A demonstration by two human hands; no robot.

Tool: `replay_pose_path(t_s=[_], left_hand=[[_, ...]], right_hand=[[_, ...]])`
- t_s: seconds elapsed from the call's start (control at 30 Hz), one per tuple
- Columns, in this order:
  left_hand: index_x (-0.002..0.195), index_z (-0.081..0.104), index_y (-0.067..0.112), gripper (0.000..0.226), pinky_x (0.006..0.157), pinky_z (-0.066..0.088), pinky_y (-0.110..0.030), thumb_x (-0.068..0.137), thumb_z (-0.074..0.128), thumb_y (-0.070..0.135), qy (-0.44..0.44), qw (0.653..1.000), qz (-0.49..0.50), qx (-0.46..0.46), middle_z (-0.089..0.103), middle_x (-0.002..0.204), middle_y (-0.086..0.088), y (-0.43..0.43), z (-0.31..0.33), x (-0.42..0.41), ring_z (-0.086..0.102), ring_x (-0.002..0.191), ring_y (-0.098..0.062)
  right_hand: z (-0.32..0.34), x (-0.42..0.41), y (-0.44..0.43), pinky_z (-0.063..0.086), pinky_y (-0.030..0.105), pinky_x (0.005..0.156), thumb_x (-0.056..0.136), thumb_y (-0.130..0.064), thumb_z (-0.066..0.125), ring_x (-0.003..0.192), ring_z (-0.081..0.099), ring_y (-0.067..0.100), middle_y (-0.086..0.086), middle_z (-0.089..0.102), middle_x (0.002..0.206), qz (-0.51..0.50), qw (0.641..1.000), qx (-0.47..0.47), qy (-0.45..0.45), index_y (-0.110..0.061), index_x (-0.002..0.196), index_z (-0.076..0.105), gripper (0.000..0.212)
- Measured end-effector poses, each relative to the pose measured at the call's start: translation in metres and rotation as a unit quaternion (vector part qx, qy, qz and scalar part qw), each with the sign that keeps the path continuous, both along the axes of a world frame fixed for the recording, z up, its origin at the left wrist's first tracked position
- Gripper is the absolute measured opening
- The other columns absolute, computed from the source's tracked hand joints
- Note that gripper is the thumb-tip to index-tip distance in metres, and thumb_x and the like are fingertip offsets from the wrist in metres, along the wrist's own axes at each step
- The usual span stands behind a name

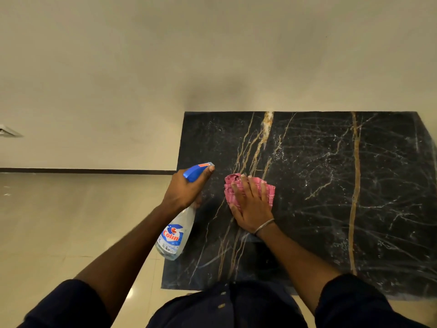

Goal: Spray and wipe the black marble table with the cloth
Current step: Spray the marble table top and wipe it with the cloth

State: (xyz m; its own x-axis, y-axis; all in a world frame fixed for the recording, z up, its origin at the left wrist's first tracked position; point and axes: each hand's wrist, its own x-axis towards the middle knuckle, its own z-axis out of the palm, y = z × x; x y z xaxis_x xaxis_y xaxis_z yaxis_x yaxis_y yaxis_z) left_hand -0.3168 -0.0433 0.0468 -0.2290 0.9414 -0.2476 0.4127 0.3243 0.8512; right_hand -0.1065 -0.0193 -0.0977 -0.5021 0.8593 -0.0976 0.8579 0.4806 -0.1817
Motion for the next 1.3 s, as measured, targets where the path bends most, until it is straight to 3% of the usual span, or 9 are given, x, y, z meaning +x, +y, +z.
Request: replay_pose_path(t_s=[0.13,0.27,0.4,0.5,0.6,0.7,0.97,1.17,1.3], left_hand=[[0.101,0.065,0.023,0.036,0.061,0.053,-0.026,0.091,0.05,0.055,0.016,1.0,0.015,-0.004,0.066,0.071,-0.002,0.006,-0.005,-0.013,0.061,0.054,-0.013],[0.087,0.065,0.015,0.037,0.052,0.046,-0.01,0.093,0.055,0.049,0.009,0.998,0.055,-0.008,0.063,0.064,0.0,0.007,-0.014,-0.024,0.058,0.052,-0.005],[0.097,0.066,0.003,0.045,0.052,0.043,-0.007,0.093,0.056,0.047,0.024,0.997,0.072,-0.017,0.066,0.078,-0.013,0.007,-0.016,-0.031,0.059,0.065,-0.016],[0.093,0.065,0.005,0.044,0.052,0.044,-0.008,0.093,0.054,0.048,0.026,0.998,0.062,-0.019,0.061,0.07,-0.006,0.005,-0.018,-0.03,0.056,0.06,-0.013],[0.086,0.064,0.012,0.042,0.059,0.049,-0.025,0.092,0.053,0.053,0.021,0.999,0.047,-0.017,0.061,0.065,-0.006,0.004,-0.021,-0.027,0.057,0.057,-0.017],[0.094,0.066,0.016,0.044,0.063,0.055,-0.036,0.093,0.051,0.057,0.041,0.999,0.02,-0.015,0.067,0.073,-0.016,0.005,-0.021,-0.02,0.064,0.058,-0.025],[0.099,0.064,0.017,0.042,0.065,0.051,-0.025,0.095,0.046,0.055,0.042,0.999,0.006,-0.013,0.067,0.083,-0.017,0.003,-0.021,-0.01,0.063,0.064,-0.02],[0.099,0.066,0.014,0.047,0.072,0.058,-0.045,0.093,0.048,0.057,0.034,0.999,0.012,-0.022,0.068,0.085,-0.021,0.002,-0.02,-0.008,0.066,0.068,-0.034],[0.094,0.066,0.008,0.055,0.069,0.056,-0.039,0.091,0.049,0.06,0.044,0.998,0.023,-0.024,0.067,0.081,-0.022,0.003,-0.017,-0.008,0.066,0.07,-0.035]], right_hand=[[-0.002,-0.049,-0.003,0.006,0.062,0.116,0.094,-0.053,0.031,0.149,0.009,0.036,0.013,0.01,0.163,0.028,1.0,0.005,0.01,-0.023,0.155,0.016,0.07],[0.0,-0.118,-0.01,0.014,0.062,0.115,0.091,-0.053,0.046,0.145,0.022,0.037,0.014,0.027,0.156,0.064,0.998,-0.014,0.023,-0.021,0.149,0.025,0.069],[-0.001,-0.158,-0.015,0.017,0.06,0.116,0.087,-0.057,0.051,0.142,0.031,0.034,0.011,0.04,0.15,0.072,0.996,-0.04,0.022,-0.019,0.145,0.038,0.07],[0.004,-0.147,-0.015,0.014,0.058,0.117,0.089,-0.055,0.049,0.142,0.028,0.033,0.01,0.038,0.15,0.087,0.995,-0.031,0.027,-0.02,0.144,0.036,0.067],[0.004,-0.104,-0.017,0.016,0.061,0.115,0.09,-0.05,0.05,0.143,0.025,0.035,0.011,0.029,0.155,0.113,0.993,-0.004,0.02,-0.022,0.147,0.028,0.067],[-0.004,-0.045,-0.019,0.003,0.062,0.116,0.096,-0.05,0.037,0.15,0.009,0.034,0.009,0.01,0.163,0.094,0.996,0.002,0.001,-0.028,0.155,0.018,0.066],[-0.001,0.064,-0.026,0.012,0.061,0.116,0.096,-0.054,0.03,0.15,0.008,0.033,0.011,0.01,0.163,-0.007,0.997,0.002,-0.076,-0.029,0.155,0.017,0.065],[0.001,0.024,-0.037,0.008,0.063,0.115,0.096,-0.053,0.028,0.15,0.003,0.036,0.013,0.006,0.163,-0.022,0.998,-0.001,-0.055,-0.027,0.156,0.014,0.067],[0.004,-0.057,-0.046,0.003,0.065,0.115,0.093,-0.05,0.043,0.148,0.008,0.041,0.015,0.006,0.162,0.046,0.998,-0.025,-0.019,-0.022,0.156,0.01,0.076]])
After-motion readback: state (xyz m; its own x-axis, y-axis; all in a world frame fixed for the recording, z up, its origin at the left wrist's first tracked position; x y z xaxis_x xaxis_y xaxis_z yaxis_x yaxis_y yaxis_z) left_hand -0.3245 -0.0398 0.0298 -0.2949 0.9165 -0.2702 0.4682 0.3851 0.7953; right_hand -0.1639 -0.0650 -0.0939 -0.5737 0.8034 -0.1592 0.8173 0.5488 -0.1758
